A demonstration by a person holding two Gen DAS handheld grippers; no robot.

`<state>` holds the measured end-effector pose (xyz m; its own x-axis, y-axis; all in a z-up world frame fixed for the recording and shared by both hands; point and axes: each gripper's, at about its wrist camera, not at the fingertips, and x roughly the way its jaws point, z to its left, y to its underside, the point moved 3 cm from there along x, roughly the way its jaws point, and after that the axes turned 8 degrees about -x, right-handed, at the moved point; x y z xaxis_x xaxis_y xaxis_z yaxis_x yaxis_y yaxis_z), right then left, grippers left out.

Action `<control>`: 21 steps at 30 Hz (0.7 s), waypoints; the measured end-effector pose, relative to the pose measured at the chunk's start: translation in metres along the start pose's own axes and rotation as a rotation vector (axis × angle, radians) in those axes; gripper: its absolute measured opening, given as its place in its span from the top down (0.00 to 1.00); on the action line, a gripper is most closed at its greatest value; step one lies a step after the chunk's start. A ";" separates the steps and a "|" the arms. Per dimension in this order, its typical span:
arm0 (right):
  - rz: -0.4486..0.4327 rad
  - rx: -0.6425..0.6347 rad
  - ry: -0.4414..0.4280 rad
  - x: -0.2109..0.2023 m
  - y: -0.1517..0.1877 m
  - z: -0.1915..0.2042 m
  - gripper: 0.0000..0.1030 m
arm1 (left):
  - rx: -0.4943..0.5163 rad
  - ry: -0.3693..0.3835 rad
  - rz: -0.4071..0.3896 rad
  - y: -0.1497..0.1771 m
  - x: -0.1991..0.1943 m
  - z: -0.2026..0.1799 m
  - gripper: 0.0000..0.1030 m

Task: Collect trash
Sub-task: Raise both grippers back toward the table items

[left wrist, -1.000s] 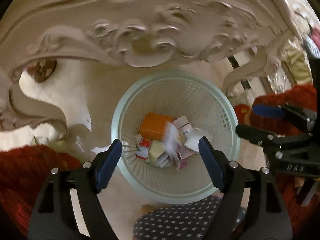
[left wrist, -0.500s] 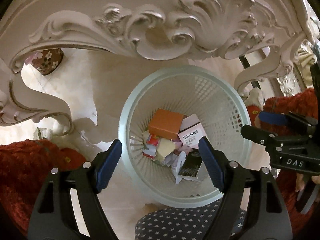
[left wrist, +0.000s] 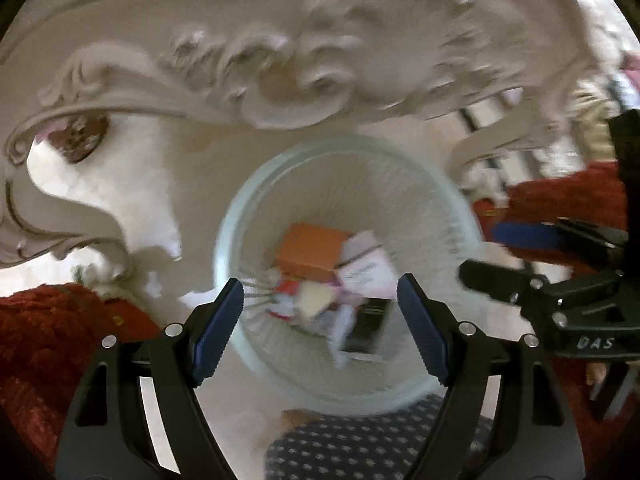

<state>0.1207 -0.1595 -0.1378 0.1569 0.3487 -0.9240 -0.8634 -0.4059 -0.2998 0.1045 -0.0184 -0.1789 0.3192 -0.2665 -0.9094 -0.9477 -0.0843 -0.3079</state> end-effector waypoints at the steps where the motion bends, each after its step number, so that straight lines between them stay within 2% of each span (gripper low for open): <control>1: -0.004 -0.034 -0.055 -0.014 0.001 0.007 0.35 | 0.026 0.037 -0.027 0.001 -0.018 -0.005 0.25; 3: -0.070 -0.133 -0.156 -0.063 0.002 0.027 0.35 | 0.072 0.070 -0.078 0.002 -0.048 -0.011 0.25; 6: -0.268 -0.190 -0.190 -0.144 -0.009 0.035 0.33 | 0.127 0.113 -0.179 -0.010 -0.115 -0.018 0.25; 8: -0.383 -0.165 -0.127 -0.183 -0.027 0.030 0.15 | 0.111 0.142 -0.231 -0.030 -0.146 -0.016 0.25; 9: -0.462 -0.144 -0.071 -0.201 -0.043 0.026 0.14 | 0.095 0.155 -0.271 -0.046 -0.163 -0.014 0.25; 11: -0.549 -0.124 -0.015 -0.216 -0.069 0.021 0.14 | 0.068 0.139 -0.342 -0.074 -0.182 -0.009 0.25; 12: -0.582 -0.095 0.030 -0.219 -0.088 0.019 0.14 | 0.045 0.100 -0.382 -0.093 -0.190 -0.004 0.25; 14: -0.606 -0.052 0.095 -0.218 -0.118 0.014 0.14 | -0.009 0.015 -0.452 -0.135 -0.202 0.009 0.25; 15: -0.603 -0.035 0.121 -0.214 -0.137 0.012 0.14 | -0.048 0.005 -0.470 -0.154 -0.204 0.015 0.25; 18: -0.582 -0.019 0.214 -0.196 -0.183 0.008 0.14 | -0.143 0.080 -0.498 -0.207 -0.206 0.029 0.25; 19: -0.583 -0.030 0.252 -0.191 -0.195 0.008 0.14 | -0.173 0.078 -0.508 -0.230 -0.203 0.033 0.25; 21: -0.578 -0.047 0.309 -0.180 -0.221 0.008 0.14 | -0.170 0.036 -0.513 -0.269 -0.194 0.033 0.25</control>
<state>0.2793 -0.1259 0.0963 0.7259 0.2654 -0.6345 -0.5780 -0.2645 -0.7720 0.2981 0.0879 0.0708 0.7436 -0.1832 -0.6430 -0.6587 -0.3653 -0.6577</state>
